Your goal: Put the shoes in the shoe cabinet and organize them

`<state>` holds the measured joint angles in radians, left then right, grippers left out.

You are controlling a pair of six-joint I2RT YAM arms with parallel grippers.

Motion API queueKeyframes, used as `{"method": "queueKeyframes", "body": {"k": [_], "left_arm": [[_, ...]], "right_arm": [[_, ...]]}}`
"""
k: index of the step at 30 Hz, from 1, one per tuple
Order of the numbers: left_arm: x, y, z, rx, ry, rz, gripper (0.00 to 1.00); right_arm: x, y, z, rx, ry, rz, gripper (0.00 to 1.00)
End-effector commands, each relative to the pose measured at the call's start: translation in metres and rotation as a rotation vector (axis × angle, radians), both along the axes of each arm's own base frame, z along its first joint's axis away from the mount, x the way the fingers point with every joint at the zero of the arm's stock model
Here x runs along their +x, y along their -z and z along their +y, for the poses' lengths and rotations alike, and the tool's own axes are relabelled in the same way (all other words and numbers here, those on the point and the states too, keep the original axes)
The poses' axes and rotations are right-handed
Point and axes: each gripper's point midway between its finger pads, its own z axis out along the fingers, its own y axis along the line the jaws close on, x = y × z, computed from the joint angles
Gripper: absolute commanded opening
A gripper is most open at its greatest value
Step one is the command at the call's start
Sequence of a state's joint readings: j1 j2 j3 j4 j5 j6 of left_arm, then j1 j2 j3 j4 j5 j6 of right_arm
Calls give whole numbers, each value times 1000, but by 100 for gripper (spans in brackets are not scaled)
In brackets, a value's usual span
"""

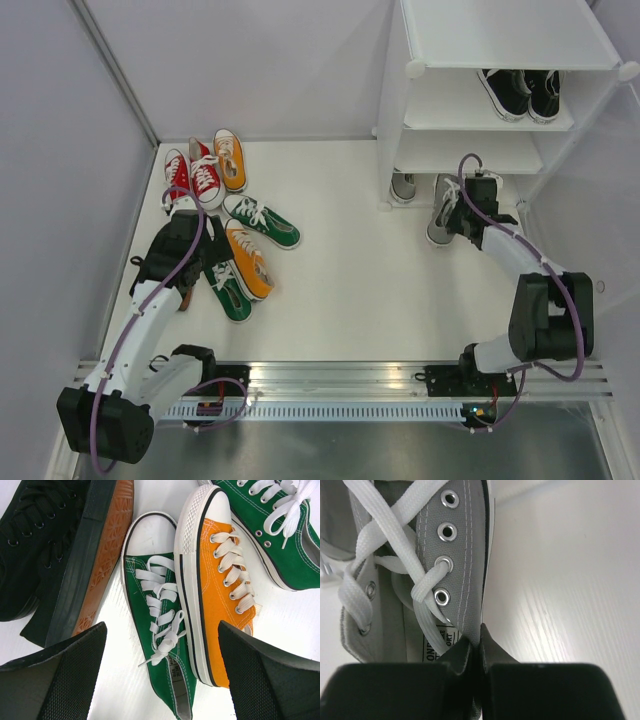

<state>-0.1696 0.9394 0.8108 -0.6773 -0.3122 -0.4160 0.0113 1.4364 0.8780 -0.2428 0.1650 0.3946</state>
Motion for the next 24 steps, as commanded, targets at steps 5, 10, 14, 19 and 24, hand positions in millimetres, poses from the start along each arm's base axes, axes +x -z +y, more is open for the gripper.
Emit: {"method": "queueKeyframes", "body": {"k": [5, 10, 14, 19, 24], "left_arm": [[5, -3, 0, 13, 23, -25, 94], [5, -3, -1, 8, 29, -27, 94], [6, -4, -2, 6, 32, -29, 94], [5, -4, -2, 5, 33, -28, 94], [5, -5, -2, 3, 32, -35, 94]], "right_arm": [[99, -30, 9, -29, -125, -216, 1], [113, -1, -10, -34, -97, -174, 14], [108, 1, -14, -5, -64, -173, 44], [97, -25, -11, 40, -26, -216, 67], [65, -28, -12, 108, 91, -203, 72]]}}
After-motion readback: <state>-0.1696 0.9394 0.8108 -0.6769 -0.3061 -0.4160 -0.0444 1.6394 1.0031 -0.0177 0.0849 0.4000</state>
